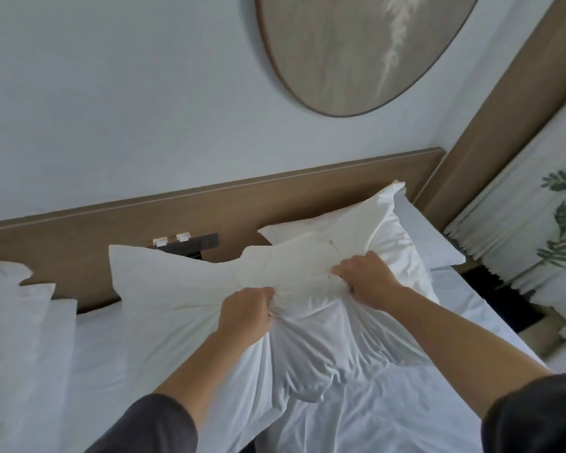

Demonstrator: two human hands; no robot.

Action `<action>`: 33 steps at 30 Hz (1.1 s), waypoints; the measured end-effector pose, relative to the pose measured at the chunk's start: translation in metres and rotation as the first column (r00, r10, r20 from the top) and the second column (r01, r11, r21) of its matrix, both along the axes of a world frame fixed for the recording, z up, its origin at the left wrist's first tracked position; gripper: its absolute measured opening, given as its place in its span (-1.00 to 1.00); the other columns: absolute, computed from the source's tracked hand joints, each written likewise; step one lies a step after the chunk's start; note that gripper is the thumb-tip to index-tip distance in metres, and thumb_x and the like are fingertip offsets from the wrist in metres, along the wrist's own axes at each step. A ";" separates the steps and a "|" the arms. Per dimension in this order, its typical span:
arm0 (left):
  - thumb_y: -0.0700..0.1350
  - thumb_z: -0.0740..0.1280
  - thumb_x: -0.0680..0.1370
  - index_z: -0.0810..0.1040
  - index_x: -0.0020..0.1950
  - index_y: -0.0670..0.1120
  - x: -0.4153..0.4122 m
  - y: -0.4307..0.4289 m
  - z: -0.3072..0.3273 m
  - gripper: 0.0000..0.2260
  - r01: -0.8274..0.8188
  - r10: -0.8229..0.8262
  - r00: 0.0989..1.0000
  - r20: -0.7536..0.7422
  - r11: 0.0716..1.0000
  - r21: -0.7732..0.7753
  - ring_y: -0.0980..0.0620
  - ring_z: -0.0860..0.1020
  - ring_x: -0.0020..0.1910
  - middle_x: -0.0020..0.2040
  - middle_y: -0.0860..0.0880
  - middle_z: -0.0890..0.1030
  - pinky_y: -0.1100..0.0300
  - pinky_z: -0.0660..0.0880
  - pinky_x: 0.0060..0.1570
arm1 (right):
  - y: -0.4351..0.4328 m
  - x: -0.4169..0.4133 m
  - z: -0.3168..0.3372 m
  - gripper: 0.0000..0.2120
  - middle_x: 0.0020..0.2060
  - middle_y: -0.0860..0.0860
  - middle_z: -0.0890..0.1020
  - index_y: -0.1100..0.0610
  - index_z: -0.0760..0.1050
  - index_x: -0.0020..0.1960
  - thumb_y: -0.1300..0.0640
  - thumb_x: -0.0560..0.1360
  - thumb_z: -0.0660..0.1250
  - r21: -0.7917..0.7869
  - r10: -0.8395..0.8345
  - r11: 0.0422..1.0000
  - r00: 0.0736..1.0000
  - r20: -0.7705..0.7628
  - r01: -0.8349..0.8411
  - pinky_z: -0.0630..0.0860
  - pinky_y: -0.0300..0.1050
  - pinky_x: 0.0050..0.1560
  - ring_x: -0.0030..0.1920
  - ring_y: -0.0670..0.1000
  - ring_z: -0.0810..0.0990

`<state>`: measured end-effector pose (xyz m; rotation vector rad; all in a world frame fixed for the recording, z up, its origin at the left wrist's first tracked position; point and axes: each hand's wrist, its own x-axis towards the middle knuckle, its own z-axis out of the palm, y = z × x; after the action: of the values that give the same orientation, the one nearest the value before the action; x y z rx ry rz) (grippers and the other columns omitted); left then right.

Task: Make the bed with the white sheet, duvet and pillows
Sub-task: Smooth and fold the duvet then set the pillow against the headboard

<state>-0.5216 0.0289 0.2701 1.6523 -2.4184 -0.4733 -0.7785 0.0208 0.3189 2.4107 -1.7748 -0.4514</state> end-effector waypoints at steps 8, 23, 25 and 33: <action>-0.04 0.30 0.50 0.49 -0.15 -0.02 -0.133 -0.176 0.004 -0.93 0.156 -0.129 0.976 -0.176 0.977 0.147 -0.08 0.58 -0.13 -0.16 0.01 0.62 0.22 0.39 -0.24 | -0.141 -0.117 0.019 -0.66 0.14 -0.08 0.51 -0.08 0.38 0.32 0.16 0.59 0.14 0.011 -0.224 0.973 0.959 -0.172 0.230 0.23 -0.08 0.07 0.16 0.03 0.49; 0.40 0.12 0.50 -0.22 0.58 0.05 -0.354 -0.413 -0.124 -0.16 0.375 -0.441 0.888 0.127 0.857 0.353 -0.18 -0.11 0.56 0.58 -0.08 -0.17 -0.25 -0.05 0.45 | -0.308 -0.256 -0.153 -0.33 0.58 -0.03 -0.23 -0.21 -0.17 0.57 -0.22 0.60 0.13 0.292 -0.878 0.355 0.210 0.430 0.888 0.12 0.44 0.40 0.56 0.22 -0.19; 0.42 0.01 0.52 -0.39 0.53 0.09 -0.340 -0.424 -0.183 -0.18 0.438 -0.508 0.828 0.236 0.849 0.295 -0.20 -0.34 0.52 0.53 -0.10 -0.41 -0.32 -0.22 0.43 | -0.307 -0.240 -0.224 -0.33 0.55 -0.07 -0.33 -0.27 -0.25 0.55 -0.34 0.57 0.03 0.390 -0.907 0.293 0.125 0.402 0.873 0.04 0.50 0.37 0.55 0.19 -0.28; 0.48 -0.28 0.41 -0.40 0.51 0.13 -0.337 -0.447 -0.262 -0.22 0.514 -0.516 0.806 0.292 0.853 0.087 -0.22 -0.28 0.53 0.54 -0.17 -0.35 -0.33 -0.20 0.43 | -0.307 -0.233 -0.311 -0.28 0.55 -0.09 -0.34 -0.32 -0.29 0.51 -0.43 0.51 0.02 0.337 -0.871 0.207 0.016 0.491 0.918 0.06 0.48 0.38 0.56 0.16 -0.27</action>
<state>-0.8584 -0.4182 0.0076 1.1036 -3.1109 -0.3011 -1.0120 -0.2864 0.0083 0.8795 -3.4123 0.4637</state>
